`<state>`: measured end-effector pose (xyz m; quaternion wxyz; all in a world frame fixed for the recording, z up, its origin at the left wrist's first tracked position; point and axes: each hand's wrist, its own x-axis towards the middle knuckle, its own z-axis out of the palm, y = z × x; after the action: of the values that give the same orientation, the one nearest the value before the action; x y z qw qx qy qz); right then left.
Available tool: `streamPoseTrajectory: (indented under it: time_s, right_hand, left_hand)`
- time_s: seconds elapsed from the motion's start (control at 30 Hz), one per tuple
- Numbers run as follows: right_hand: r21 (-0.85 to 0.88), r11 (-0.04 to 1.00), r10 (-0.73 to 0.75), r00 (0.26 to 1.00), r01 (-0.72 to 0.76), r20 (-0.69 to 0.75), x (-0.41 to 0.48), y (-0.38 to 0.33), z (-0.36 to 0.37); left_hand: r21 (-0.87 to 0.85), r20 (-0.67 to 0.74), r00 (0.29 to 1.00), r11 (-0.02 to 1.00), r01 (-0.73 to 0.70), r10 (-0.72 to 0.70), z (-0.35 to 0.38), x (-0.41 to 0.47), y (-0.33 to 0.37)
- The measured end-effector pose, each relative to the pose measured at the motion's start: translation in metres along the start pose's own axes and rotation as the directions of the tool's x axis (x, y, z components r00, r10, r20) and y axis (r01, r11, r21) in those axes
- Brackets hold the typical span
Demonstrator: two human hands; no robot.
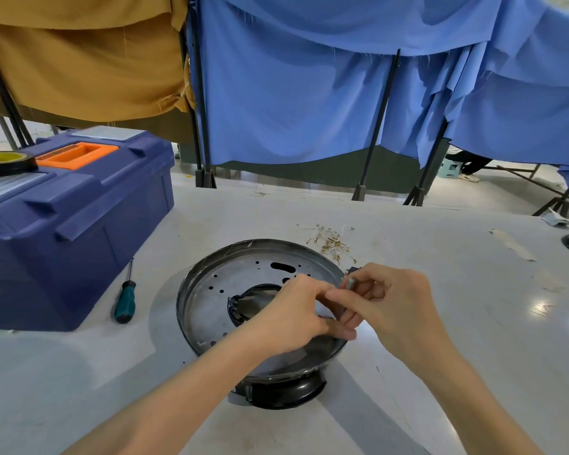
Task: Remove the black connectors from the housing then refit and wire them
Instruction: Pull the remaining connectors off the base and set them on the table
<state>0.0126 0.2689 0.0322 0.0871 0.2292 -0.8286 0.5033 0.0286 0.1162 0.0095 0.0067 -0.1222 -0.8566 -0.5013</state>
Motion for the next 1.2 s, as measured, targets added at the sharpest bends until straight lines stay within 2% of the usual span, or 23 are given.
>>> streamPoseTrajectory:
  time_s: [0.17,0.27,0.37,0.47,0.63,0.7,0.83,0.9,1.0,1.07,1.2]
  right_hand:
    - [-0.011,0.998,0.061,0.989,-0.063,-0.136,-0.003,-0.002,0.015]
    - [-0.028,0.999,0.02,1.0,-0.02,0.004,0.002,-0.004,0.003]
    - [0.04,0.997,-0.074,0.988,0.069,0.133,0.003,-0.006,-0.005]
    - [0.005,0.996,-0.087,0.995,0.087,0.047,0.003,-0.001,-0.001]
    - [-0.062,0.998,-0.008,0.995,0.002,-0.102,0.0,0.003,0.011]
    - [-0.094,0.995,-0.026,0.997,0.019,-0.074,0.001,0.001,0.009]
    - [-0.086,0.99,-0.107,0.991,0.114,0.081,0.005,-0.002,-0.005]
    - [-0.084,0.988,-0.126,0.989,0.133,0.075,0.002,-0.001,-0.005]
    - [-0.026,0.998,-0.055,0.998,0.055,0.025,0.001,0.001,0.0]
    - [-0.07,0.997,-0.038,0.999,0.038,-0.003,0.004,0.003,0.003]
    - [-0.142,0.986,-0.069,0.993,0.082,0.094,0.007,0.002,-0.001]
  left_hand:
    - [-0.001,0.013,1.0,1.0,-0.015,0.015,0.0,0.0,-0.001]
    - [0.007,0.01,0.999,0.999,0.033,-0.033,-0.003,-0.001,0.001]
    - [0.064,0.032,0.999,0.997,0.034,-0.036,-0.005,-0.001,0.0]
    - [0.009,0.034,0.999,1.0,0.006,-0.007,-0.004,-0.001,0.0]
    - [-0.082,0.005,0.999,0.996,-0.035,0.035,-0.002,0.0,0.001]
    - [-0.084,0.024,0.999,0.996,-0.021,0.023,-0.003,0.001,-0.001]
    - [-0.037,0.015,1.0,0.999,0.014,-0.014,-0.003,0.002,-0.004]
    - [-0.036,0.019,1.0,0.999,0.013,-0.013,-0.002,0.001,-0.001]
    - [-0.033,-0.004,0.999,0.998,0.049,-0.049,-0.001,0.001,0.0]
    - [-0.025,-0.028,0.998,0.998,0.061,-0.062,-0.001,0.001,0.0]
    - [-0.044,-0.028,0.998,0.998,0.054,-0.055,-0.002,0.001,-0.004]
